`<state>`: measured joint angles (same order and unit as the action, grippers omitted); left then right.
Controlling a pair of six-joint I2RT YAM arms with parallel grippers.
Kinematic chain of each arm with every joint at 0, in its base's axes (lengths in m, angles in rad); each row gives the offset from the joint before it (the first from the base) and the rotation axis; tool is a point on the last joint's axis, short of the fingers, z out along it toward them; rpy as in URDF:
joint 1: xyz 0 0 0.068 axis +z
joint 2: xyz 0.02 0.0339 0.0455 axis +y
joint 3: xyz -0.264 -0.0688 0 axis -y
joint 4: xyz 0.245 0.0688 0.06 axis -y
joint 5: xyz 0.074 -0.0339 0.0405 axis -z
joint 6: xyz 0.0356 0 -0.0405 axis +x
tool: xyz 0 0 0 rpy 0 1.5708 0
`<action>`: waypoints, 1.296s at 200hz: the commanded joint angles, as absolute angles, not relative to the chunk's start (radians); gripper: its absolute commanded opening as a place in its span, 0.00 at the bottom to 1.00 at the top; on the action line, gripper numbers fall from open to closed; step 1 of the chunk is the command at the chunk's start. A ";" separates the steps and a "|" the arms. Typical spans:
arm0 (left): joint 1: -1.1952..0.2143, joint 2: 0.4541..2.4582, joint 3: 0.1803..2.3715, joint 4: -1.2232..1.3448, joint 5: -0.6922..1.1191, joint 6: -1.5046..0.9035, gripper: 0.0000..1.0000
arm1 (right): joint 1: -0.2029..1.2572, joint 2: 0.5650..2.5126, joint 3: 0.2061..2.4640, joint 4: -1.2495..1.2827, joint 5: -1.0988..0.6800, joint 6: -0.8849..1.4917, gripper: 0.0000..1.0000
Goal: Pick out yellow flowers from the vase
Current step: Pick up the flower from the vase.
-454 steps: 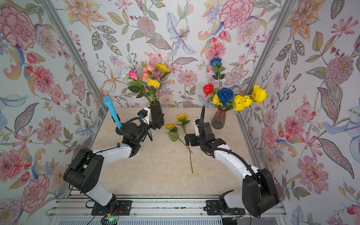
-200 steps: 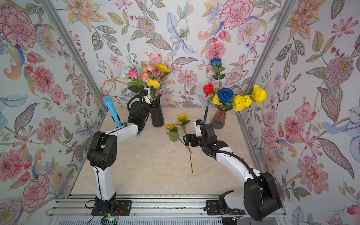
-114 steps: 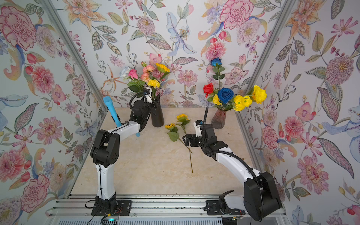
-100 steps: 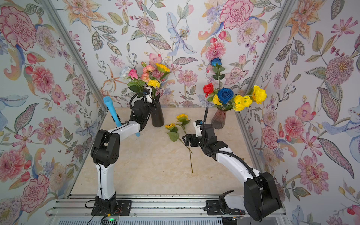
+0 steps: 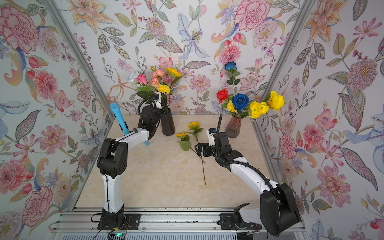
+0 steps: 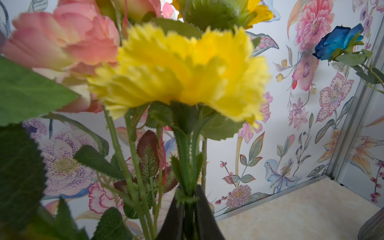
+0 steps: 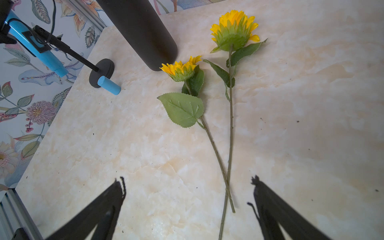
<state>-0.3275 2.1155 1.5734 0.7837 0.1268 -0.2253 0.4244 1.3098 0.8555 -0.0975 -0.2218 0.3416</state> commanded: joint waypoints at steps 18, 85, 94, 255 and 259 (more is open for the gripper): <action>-0.319 2.103 1.572 0.785 0.146 -0.221 0.00 | 0.419 1.302 0.845 -0.073 -0.234 0.356 1.00; -0.319 2.018 1.535 0.760 0.143 -0.192 0.00 | 0.419 1.295 0.839 -0.068 -0.237 0.355 1.00; -0.319 2.006 1.536 0.747 0.146 -0.183 0.00 | 0.420 1.295 0.837 -0.066 -0.237 0.355 1.00; -0.393 1.747 1.664 0.482 0.236 -0.191 0.00 | 0.424 1.253 0.789 0.030 -0.311 0.361 1.00; -0.399 1.741 1.674 0.469 0.236 -0.189 0.00 | 0.424 1.250 0.787 0.031 -0.312 0.361 1.00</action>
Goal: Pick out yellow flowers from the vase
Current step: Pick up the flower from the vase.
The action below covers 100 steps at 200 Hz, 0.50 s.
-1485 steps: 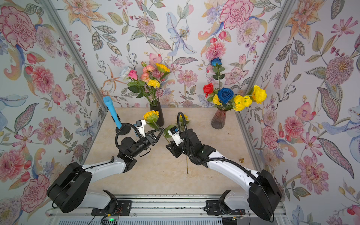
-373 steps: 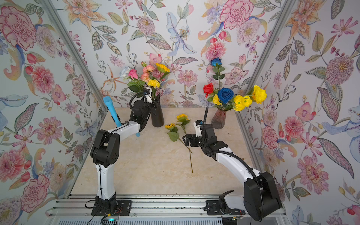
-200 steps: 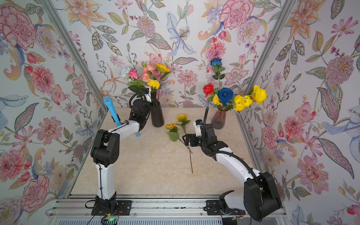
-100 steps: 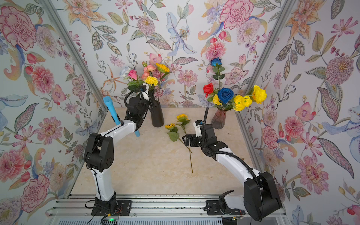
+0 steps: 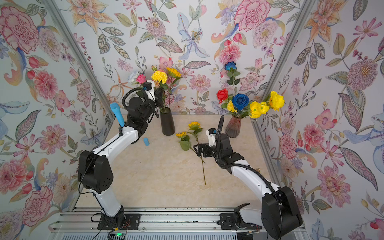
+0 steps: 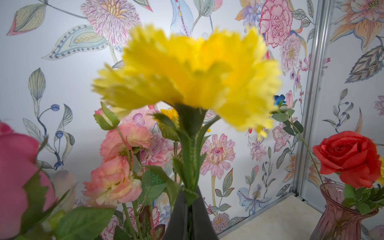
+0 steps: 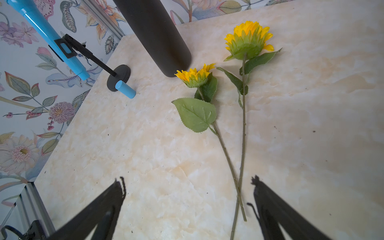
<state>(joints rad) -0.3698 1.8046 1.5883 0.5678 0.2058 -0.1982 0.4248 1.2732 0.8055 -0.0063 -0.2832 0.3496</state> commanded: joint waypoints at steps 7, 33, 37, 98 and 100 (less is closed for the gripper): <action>-0.410 1.734 1.693 0.448 0.236 -0.189 0.00 | 0.426 1.242 0.783 0.037 -0.314 0.360 1.00; -0.441 1.704 1.718 0.394 0.249 -0.242 0.00 | 0.435 1.186 0.755 0.078 -0.322 0.350 1.00; -0.444 1.699 1.715 0.389 0.257 -0.259 0.00 | 0.436 1.177 0.749 0.086 -0.322 0.348 1.00; -0.503 1.587 1.569 0.372 0.278 -0.271 0.00 | 0.493 1.042 0.687 0.168 -0.304 0.297 1.00; -0.503 1.584 1.566 0.370 0.277 -0.270 0.00 | 0.495 1.037 0.685 0.169 -0.301 0.295 1.00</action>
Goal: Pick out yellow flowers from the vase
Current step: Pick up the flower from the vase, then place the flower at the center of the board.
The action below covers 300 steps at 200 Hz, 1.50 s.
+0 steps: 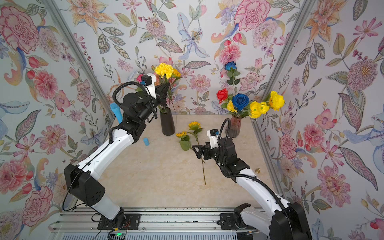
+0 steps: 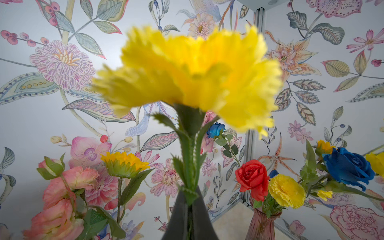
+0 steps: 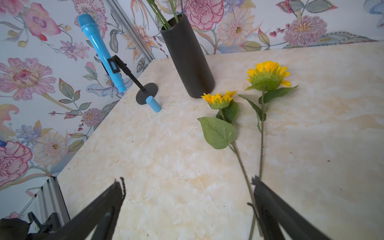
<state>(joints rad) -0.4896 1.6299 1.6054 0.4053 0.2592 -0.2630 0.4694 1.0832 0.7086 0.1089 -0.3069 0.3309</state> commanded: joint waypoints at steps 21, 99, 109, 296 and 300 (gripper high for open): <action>-0.506 1.573 1.525 0.351 0.296 -0.308 0.00 | 0.515 0.994 0.664 0.191 -0.291 0.280 1.00; -0.547 1.387 0.998 0.614 0.359 -0.587 0.00 | 0.609 1.009 0.621 0.302 -0.303 0.237 1.00; -0.556 1.374 0.950 0.656 0.359 -0.620 0.00 | 0.636 1.025 0.620 0.315 -0.298 0.225 1.00; -0.690 1.338 0.733 0.805 0.262 -0.810 0.00 | 0.712 1.211 0.629 0.443 -0.312 0.257 0.56; -0.692 1.338 0.732 0.807 0.261 -0.812 0.00 | 0.711 1.213 0.629 0.444 -0.313 0.259 0.55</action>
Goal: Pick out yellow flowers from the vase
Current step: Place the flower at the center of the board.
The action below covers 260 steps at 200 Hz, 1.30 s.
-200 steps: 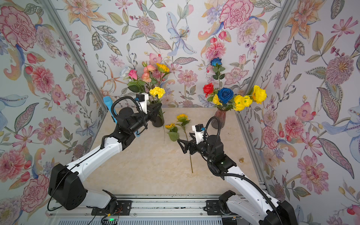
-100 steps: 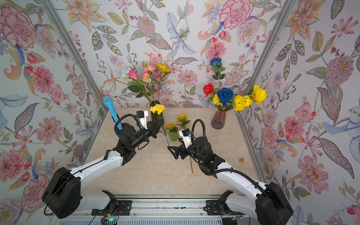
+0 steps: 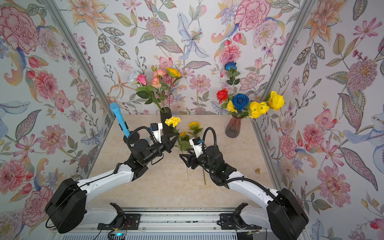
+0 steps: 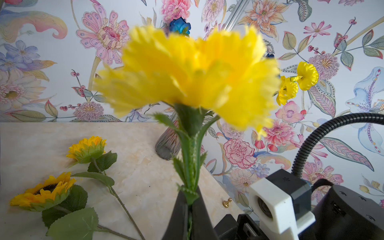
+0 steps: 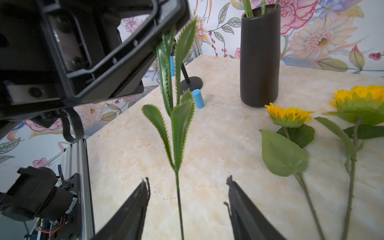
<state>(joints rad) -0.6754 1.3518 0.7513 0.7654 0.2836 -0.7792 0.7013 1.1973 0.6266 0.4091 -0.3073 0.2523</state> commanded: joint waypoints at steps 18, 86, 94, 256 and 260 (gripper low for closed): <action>-0.702 1.339 0.726 0.814 0.249 -0.815 0.00 | 0.712 1.223 0.636 0.441 -0.318 0.259 0.49; -0.706 1.341 0.711 0.815 0.231 -0.803 0.00 | 0.716 1.243 0.644 0.432 -0.315 0.257 0.12; -0.706 1.341 0.707 0.816 0.226 -0.795 0.00 | 0.716 1.245 0.646 0.430 -0.314 0.258 0.05; -0.704 1.151 0.538 0.740 0.108 -0.600 1.00 | 0.586 1.670 1.113 -0.120 0.045 0.208 0.00; -0.704 1.143 0.532 0.741 0.104 -0.597 1.00 | 0.585 1.690 1.135 -0.138 0.052 0.202 0.00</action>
<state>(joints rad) -0.6968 1.1824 0.5720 0.7551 0.1444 -0.6380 0.5953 1.5951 1.0260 0.0307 -0.0311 0.2398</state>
